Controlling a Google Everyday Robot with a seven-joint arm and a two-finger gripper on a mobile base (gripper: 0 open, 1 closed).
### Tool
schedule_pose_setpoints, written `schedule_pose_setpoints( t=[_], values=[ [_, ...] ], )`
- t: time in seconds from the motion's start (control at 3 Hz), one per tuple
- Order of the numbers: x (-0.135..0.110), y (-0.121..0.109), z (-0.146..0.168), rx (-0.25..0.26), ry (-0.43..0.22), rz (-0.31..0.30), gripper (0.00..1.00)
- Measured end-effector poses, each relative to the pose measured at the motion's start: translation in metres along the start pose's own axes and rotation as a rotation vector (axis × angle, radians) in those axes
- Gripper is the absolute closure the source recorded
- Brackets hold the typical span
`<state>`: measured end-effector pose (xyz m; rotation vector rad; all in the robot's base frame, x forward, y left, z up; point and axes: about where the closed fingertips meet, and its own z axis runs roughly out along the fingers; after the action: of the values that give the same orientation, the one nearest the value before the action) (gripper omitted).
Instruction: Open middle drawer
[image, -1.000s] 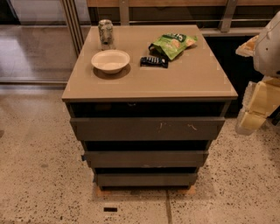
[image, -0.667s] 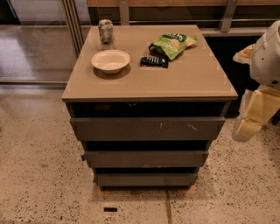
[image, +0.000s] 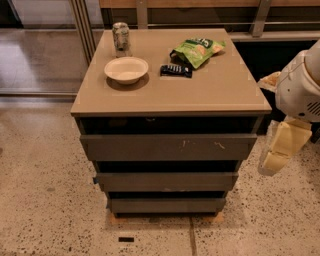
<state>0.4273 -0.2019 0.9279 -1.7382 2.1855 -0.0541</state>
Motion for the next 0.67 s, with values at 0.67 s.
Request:
schedule_pose_setpoints(
  t=[0.67],
  values=[
    [0.016, 0.006, 0.036, -0.027, -0.014, 0.006, 0.0]
  ],
)
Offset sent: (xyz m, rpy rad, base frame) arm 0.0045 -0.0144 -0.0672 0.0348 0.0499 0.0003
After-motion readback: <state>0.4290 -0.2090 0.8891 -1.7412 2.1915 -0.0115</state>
